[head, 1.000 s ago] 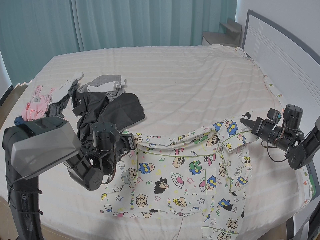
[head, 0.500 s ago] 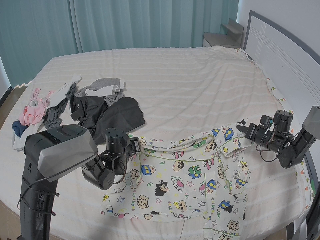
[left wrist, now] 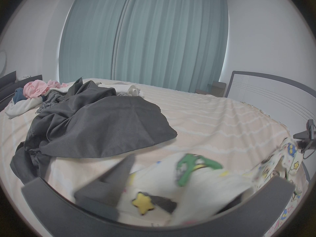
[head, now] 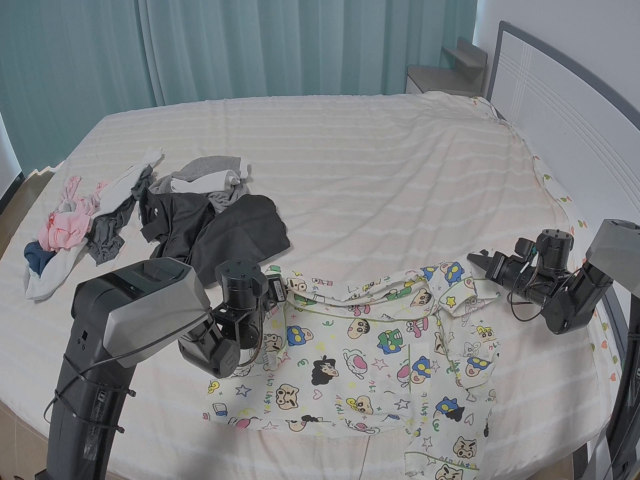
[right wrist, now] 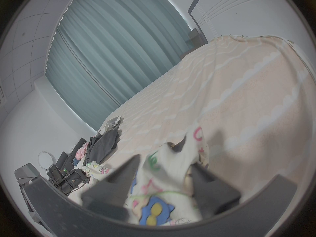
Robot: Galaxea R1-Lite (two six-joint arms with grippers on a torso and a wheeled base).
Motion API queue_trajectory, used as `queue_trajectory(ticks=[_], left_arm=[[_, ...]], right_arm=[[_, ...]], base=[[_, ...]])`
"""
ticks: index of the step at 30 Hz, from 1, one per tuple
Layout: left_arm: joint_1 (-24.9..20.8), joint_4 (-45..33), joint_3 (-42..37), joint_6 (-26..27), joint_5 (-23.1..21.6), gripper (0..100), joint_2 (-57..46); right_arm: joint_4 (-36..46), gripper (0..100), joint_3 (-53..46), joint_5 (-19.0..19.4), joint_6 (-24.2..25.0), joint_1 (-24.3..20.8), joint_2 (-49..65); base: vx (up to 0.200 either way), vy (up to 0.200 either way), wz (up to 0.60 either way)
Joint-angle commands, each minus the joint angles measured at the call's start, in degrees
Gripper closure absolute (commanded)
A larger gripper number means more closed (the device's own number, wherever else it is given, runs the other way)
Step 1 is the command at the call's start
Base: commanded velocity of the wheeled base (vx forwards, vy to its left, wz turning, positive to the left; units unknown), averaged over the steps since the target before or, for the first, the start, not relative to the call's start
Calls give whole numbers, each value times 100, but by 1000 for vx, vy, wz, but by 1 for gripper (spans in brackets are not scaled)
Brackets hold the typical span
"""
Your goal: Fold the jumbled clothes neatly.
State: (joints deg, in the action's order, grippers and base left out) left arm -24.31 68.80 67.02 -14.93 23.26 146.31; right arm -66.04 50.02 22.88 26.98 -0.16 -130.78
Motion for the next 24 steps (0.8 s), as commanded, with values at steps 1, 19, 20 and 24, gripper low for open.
queue_trajectory(ticks=[1,19,20,24], left_arm=[[58,177,127,8,82,0,187],[796,1241,-251,166,390,0,-76],[831,1373,-260,157,381,0,-200],[884,1504,-638,105,390,0,-771]], right_arm=[[-120,0,149,-3,18,7,-220],[-23,0,-809,-381,967,280,378],[3,0,-906,-390,1064,192,431],[214,0,-1073,-399,1829,-107,668]], base=[[0,0,0],[0,0,0],[0,0,0],[0,0,0]])
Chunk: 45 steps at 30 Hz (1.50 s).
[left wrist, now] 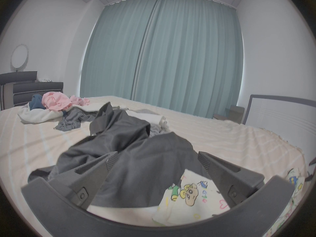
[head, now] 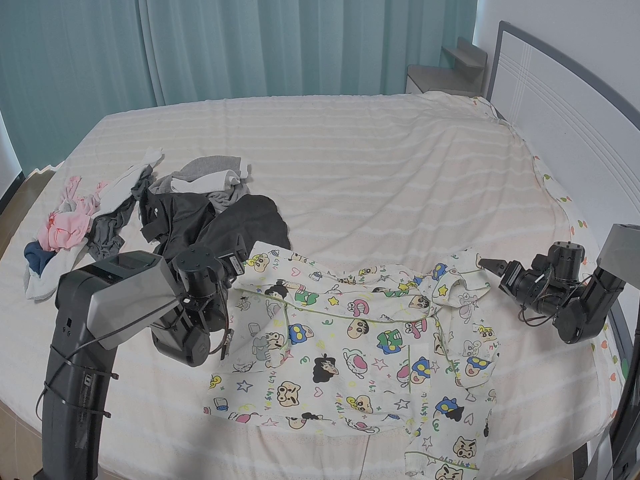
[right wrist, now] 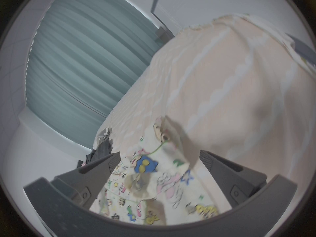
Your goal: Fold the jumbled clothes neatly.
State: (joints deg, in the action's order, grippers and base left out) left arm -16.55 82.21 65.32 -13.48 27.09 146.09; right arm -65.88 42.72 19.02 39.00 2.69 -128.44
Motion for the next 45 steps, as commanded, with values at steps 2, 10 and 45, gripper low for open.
queue_trajectory(ticks=[2,10,45], left_arm=[[109,181,-951,-172,7,0,-1144],[-190,172,-3341,-1517,-37,0,-2709],[-832,190,-4651,-3143,-28,0,-3025]], right_arm=[[409,0,-325,-12,1022,-498,557],[1042,0,-150,-74,2226,-911,645],[1666,100,1266,-1752,2235,-1500,-190]], base=[[0,0,0],[0,0,0],[0,0,0]])
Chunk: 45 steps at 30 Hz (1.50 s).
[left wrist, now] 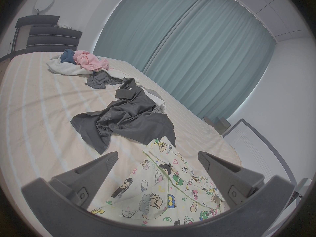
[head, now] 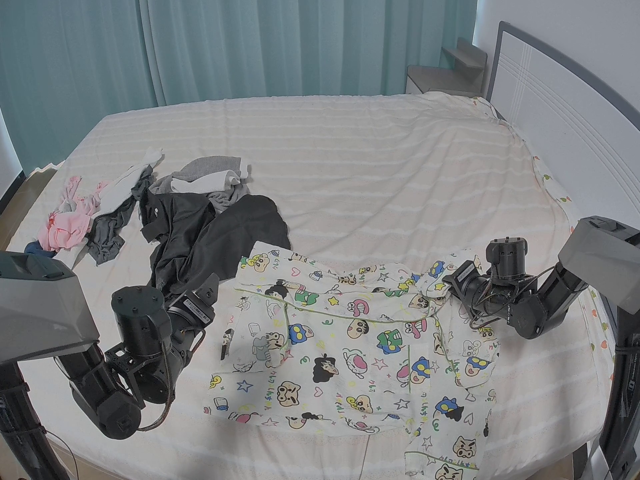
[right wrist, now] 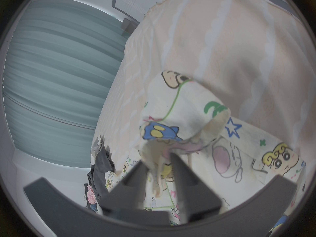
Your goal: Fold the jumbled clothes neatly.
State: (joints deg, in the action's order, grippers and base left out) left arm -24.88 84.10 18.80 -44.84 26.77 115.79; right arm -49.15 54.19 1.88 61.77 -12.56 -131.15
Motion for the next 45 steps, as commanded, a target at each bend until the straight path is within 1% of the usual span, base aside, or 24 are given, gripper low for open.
queue_trajectory(ticks=[1,6,11,14,15,17,19,21,22,24,28,29,30,31,32,33,38,40,41,42,44,45], left_arm=[[1,10,1,-8,4,0,5],[10,1,1,-8,4,0,14],[27,10,1,-8,4,0,41],[36,10,1,-8,4,0,41],[45,1,1,-8,4,0,49],[45,1,1,-8,4,0,58],[45,1,1,-16,4,0,58],[45,1,-8,-16,12,0,67],[45,1,-25,-16,12,0,84],[45,10,-25,-8,12,0,111],[45,62,-34,-8,21,0,111],[45,89,-34,-8,21,0,120],[45,141,-43,-8,21,0,146],[45,141,-43,-8,21,0,146],[45,256,-60,10,21,0,216],[45,458,-131,45,21,0,331],[45,590,-157,72,21,0,427],[45,590,-157,72,21,0,410],[45,590,-157,72,21,0,410],[36,590,-157,72,21,0,401],[36,590,-157,72,21,0,401],[36,590,-157,72,21,0,401]], right_arm=[[-7,100,145,-38,-86,25,133],[2,100,444,-38,-323,-10,221],[-7,100,1024,-21,-904,-54,142],[-24,100,1446,14,-1431,-89,-78],[-24,100,1665,23,-1738,-89,-227],[-24,100,1709,32,-1818,-98,-271],[-7,100,1990,102,-2239,-89,-491],[-7,100,2175,120,-2494,-80,-631],[-7,100,2368,129,-2723,-63,-737],[-7,100,2667,129,-2951,-28,-869],[90,100,3107,155,-3039,-28,-1018],[152,0,3177,164,-3101,-28,-1097],[196,0,3291,164,-3250,-19,-1203],[196,0,3291,164,-3250,-19,-1203],[178,0,3476,146,-3461,-1,-1361],[125,0,3616,120,-3540,52,-1466],[-15,0,3660,76,-3514,69,-1414],[-138,0,3704,-73,-3444,148,-1343],[-138,0,3704,-73,-3444,148,-1343],[-138,0,3775,-161,-3312,192,-1308],[99,0,3854,-170,-2960,254,-1264],[204,0,3819,-153,-2943,254,-1255]], base=[[0,0,0],[0,0,0],[0,0,0],[0,0,0],[0,0,0],[0,0,0],[0,0,0],[0,0,0],[0,0,0],[0,0,0],[0,0,0],[0,0,0],[0,0,0],[0,0,0],[0,0,0],[0,0,0],[0,0,0],[0,0,0],[0,0,0],[0,0,0],[0,0,0],[0,0,0]])
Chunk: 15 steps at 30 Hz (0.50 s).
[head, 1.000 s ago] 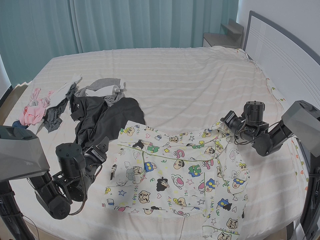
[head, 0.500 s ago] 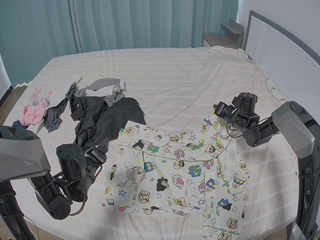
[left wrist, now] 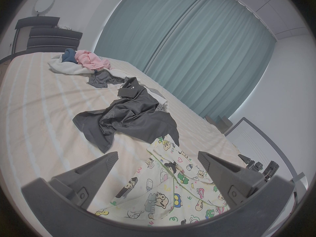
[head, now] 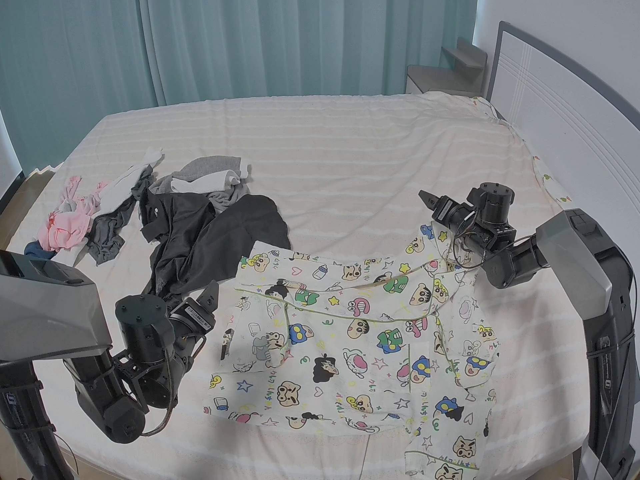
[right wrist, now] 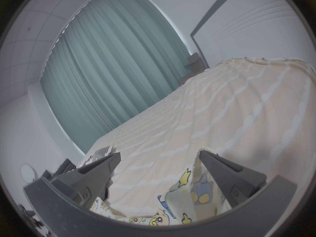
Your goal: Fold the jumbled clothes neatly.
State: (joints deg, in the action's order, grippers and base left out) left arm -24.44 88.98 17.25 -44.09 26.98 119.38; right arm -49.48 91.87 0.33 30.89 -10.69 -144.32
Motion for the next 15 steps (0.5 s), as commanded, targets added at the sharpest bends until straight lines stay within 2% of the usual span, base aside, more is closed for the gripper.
queue_trajectory(ticks=[1,6,10,15], left_arm=[[-8,102,-2,-3,0,0,41],[-8,102,-2,-12,0,0,41],[-8,102,-2,-12,0,0,32],[-8,102,-2,-12,0,0,50]], right_arm=[[343,0,15,11,145,67,71],[1072,0,-275,99,295,85,405],[1107,0,50,143,971,129,563],[1230,0,-11,116,1121,243,765]], base=[[0,0,0],[0,0,0],[0,0,0],[0,0,0]])
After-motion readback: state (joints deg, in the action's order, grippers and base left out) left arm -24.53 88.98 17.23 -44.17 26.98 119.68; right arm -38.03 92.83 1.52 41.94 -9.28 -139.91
